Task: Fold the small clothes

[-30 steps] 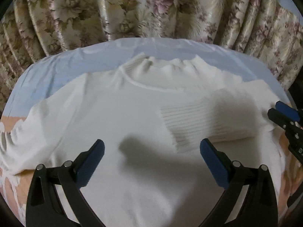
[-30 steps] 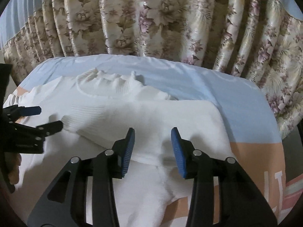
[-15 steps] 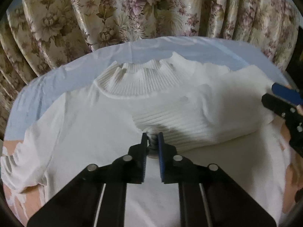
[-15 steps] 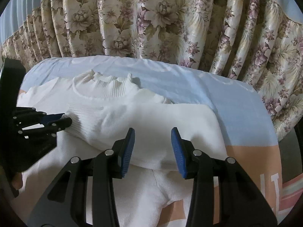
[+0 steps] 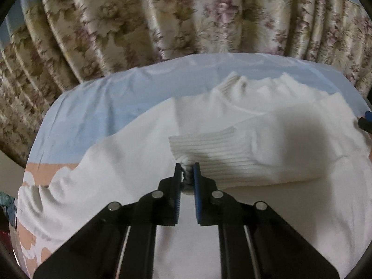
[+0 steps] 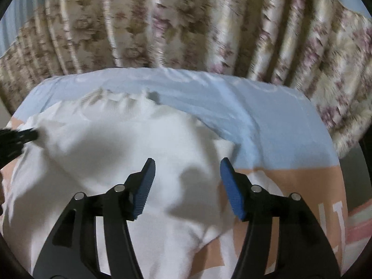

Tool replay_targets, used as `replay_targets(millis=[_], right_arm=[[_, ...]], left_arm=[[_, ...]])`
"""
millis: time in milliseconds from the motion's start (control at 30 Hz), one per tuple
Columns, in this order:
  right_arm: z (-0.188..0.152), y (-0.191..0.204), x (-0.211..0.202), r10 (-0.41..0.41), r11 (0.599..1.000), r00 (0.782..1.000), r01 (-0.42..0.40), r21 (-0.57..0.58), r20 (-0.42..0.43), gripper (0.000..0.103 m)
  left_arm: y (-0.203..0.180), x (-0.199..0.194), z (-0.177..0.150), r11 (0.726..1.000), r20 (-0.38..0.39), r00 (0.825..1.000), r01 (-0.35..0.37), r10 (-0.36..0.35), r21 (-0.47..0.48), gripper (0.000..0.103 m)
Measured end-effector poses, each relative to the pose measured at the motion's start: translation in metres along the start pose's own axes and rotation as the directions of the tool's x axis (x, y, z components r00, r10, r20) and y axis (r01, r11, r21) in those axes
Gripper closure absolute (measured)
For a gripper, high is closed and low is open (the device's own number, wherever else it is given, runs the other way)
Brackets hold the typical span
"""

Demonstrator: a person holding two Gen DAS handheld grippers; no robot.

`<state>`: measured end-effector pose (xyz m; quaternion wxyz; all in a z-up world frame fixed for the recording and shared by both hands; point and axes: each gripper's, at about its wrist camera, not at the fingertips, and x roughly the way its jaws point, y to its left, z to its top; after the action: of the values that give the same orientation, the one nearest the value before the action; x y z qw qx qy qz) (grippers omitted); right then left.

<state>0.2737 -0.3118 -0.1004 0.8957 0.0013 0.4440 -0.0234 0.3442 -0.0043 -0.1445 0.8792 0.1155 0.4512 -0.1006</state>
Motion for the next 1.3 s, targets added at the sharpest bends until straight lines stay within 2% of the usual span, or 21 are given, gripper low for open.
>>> replay_targets(millis=[33,100,200,300,367,467,500,600,633,800,900,967,1000,1067,1167,1233,1267,1300], right_arm=[[0.002,-0.002,0.006,-0.016,1.000,0.999,0.017,0.021,-0.031,0.029],[0.003,-0.002,0.018,-0.030,0.999,0.996,0.033,0.041,-0.088,0.023],[0.005,0.001,0.024,-0.042,0.998,0.993,0.048,0.049,-0.108,0.015],[0.008,0.004,0.016,-0.086,0.995,0.994,0.090,0.044,-0.070,0.003],[0.009,0.003,0.011,-0.065,0.997,0.997,0.067,0.040,-0.045,0.003],[0.007,-0.003,0.012,-0.044,0.998,0.998,0.046,0.045,-0.053,0.003],[0.007,-0.005,0.014,-0.023,0.998,0.998,0.026,0.055,-0.055,0.005],[0.008,-0.017,0.024,0.056,0.990,0.995,-0.045,0.131,-0.083,0.027],[0.010,-0.024,0.031,0.092,0.982,0.990,-0.073,0.171,-0.103,0.030],[0.014,-0.028,0.052,0.111,0.978,0.983,-0.082,0.193,-0.146,0.036],[0.014,-0.023,0.064,0.106,0.985,0.978,-0.078,0.156,-0.180,0.037],[0.017,-0.017,0.062,0.113,0.989,0.978,-0.095,0.109,-0.174,0.062],[0.018,-0.018,0.060,0.129,0.988,0.978,-0.114,0.101,-0.166,0.079],[0.023,-0.018,0.053,0.134,0.988,0.982,-0.123,0.090,-0.130,0.090],[0.030,-0.025,0.052,0.125,0.989,0.989,-0.118,0.085,-0.084,0.091],[0.031,-0.028,0.059,0.139,0.988,0.987,-0.133,0.072,-0.083,0.090],[0.029,-0.029,0.064,0.143,0.988,0.985,-0.138,0.063,-0.094,0.086],[0.028,-0.032,0.065,0.139,0.989,0.985,-0.133,0.068,-0.097,0.073]], left_arm=[[0.004,0.001,-0.002,1.000,-0.004,1.000,-0.002,0.002,-0.005,0.093],[0.008,0.002,-0.004,1.000,-0.004,1.000,-0.001,0.001,-0.011,0.093],[0.012,-0.003,-0.004,1.000,0.017,1.000,0.004,-0.004,-0.023,0.093],[0.022,-0.009,-0.003,0.999,0.035,0.999,-0.011,0.013,-0.035,0.093],[0.030,-0.005,-0.006,0.999,0.008,1.000,0.016,-0.016,-0.051,0.093],[0.033,0.001,-0.012,0.999,-0.018,1.000,0.023,-0.023,-0.040,0.093],[0.033,0.001,-0.014,0.999,-0.019,1.000,0.021,-0.022,-0.036,0.093],[0.034,0.000,-0.017,0.999,-0.011,1.000,0.021,-0.022,-0.044,0.093],[0.035,0.000,-0.018,0.998,-0.010,1.000,0.023,-0.023,-0.050,0.093],[0.042,0.000,-0.021,0.996,-0.011,1.000,0.022,-0.023,-0.082,0.093],[0.042,0.002,-0.021,0.997,-0.016,1.000,0.018,-0.019,-0.077,0.093],[0.040,0.001,-0.019,0.998,-0.013,1.000,0.006,-0.007,-0.066,0.093],[0.039,0.001,-0.019,0.998,-0.012,1.000,0.001,-0.002,-0.065,0.093],[0.038,0.000,-0.017,0.998,-0.008,1.000,-0.005,0.005,-0.068,0.093],[0.037,0.001,-0.015,0.998,-0.006,1.000,-0.025,0.025,-0.056,0.093],[0.038,0.004,-0.016,0.998,-0.013,0.999,-0.042,0.042,-0.048,0.093],[0.041,0.007,-0.017,0.997,-0.022,0.998,-0.055,0.054,-0.052,0.093],[0.044,0.010,-0.018,0.996,-0.034,0.998,-0.061,0.059,-0.058,0.093]])
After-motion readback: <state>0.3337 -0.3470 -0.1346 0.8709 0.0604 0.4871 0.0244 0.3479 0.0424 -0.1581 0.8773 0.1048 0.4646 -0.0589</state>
